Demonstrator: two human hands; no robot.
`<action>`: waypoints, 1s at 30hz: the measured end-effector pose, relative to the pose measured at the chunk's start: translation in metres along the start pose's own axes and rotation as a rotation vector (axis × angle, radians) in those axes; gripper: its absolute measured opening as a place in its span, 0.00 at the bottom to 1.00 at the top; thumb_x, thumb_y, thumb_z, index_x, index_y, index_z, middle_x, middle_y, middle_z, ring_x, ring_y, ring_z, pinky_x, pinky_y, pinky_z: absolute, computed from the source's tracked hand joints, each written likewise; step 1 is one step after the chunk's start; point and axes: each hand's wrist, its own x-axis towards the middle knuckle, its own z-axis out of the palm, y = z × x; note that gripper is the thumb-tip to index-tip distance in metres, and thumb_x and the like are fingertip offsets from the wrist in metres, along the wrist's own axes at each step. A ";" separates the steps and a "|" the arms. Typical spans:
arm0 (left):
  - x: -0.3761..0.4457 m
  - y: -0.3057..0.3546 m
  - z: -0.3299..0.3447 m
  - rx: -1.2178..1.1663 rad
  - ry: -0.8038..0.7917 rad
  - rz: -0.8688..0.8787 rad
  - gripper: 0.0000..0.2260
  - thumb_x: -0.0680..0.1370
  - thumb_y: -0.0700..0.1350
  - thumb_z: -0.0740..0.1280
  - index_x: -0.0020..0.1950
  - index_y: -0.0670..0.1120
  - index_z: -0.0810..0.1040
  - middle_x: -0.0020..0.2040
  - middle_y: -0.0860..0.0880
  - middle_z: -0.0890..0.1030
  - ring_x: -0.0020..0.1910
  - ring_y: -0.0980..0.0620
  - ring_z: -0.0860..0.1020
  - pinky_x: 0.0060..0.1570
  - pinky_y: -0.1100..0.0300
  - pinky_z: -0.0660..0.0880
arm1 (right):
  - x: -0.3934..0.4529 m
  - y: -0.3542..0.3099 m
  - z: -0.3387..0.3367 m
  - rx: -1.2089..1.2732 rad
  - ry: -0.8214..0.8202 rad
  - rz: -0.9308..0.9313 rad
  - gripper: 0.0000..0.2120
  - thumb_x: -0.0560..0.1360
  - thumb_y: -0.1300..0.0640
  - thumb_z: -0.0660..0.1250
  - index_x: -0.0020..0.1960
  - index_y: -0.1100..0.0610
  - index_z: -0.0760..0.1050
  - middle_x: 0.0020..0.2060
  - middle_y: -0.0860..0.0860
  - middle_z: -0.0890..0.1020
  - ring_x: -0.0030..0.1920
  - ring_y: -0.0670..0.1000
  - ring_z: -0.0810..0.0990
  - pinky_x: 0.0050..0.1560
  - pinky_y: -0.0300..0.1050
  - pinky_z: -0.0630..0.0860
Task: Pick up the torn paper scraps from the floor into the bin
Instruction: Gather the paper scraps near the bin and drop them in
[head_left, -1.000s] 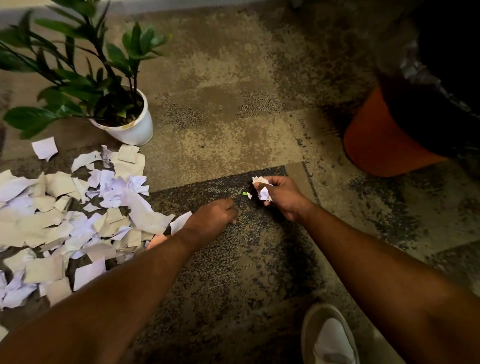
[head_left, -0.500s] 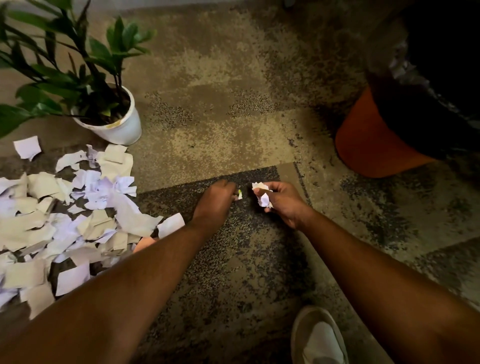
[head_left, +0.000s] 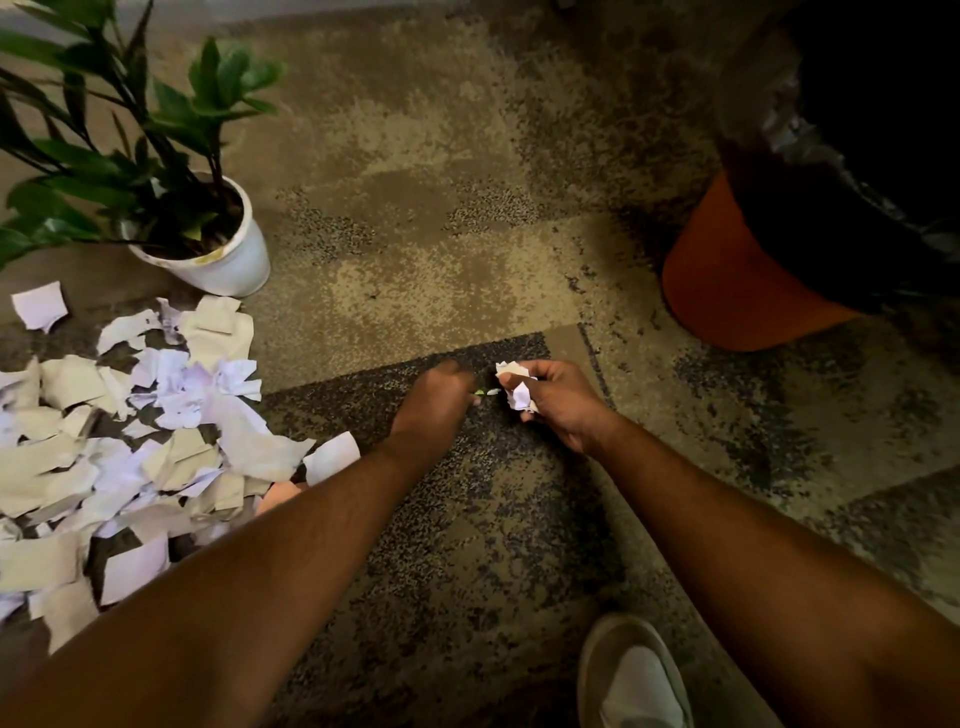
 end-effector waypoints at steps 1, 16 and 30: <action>0.000 -0.001 0.000 0.015 0.004 0.014 0.05 0.74 0.41 0.72 0.46 0.40 0.80 0.47 0.39 0.79 0.47 0.37 0.79 0.46 0.48 0.75 | 0.000 0.000 0.000 0.000 0.001 0.000 0.00 0.78 0.62 0.72 0.48 0.59 0.81 0.33 0.51 0.81 0.28 0.43 0.76 0.25 0.36 0.71; -0.003 0.014 0.000 -0.253 0.160 0.008 0.04 0.78 0.40 0.67 0.48 0.43 0.82 0.45 0.45 0.78 0.42 0.50 0.74 0.42 0.60 0.66 | -0.006 -0.007 -0.015 0.069 0.057 0.024 0.01 0.78 0.62 0.72 0.48 0.57 0.81 0.31 0.48 0.81 0.27 0.41 0.76 0.26 0.34 0.72; 0.008 0.039 -0.004 0.265 -0.080 0.092 0.07 0.78 0.36 0.64 0.53 0.39 0.79 0.52 0.39 0.77 0.50 0.38 0.79 0.48 0.47 0.75 | -0.008 -0.009 -0.011 0.057 0.080 0.042 0.02 0.77 0.61 0.73 0.49 0.58 0.81 0.33 0.50 0.81 0.29 0.43 0.76 0.27 0.34 0.72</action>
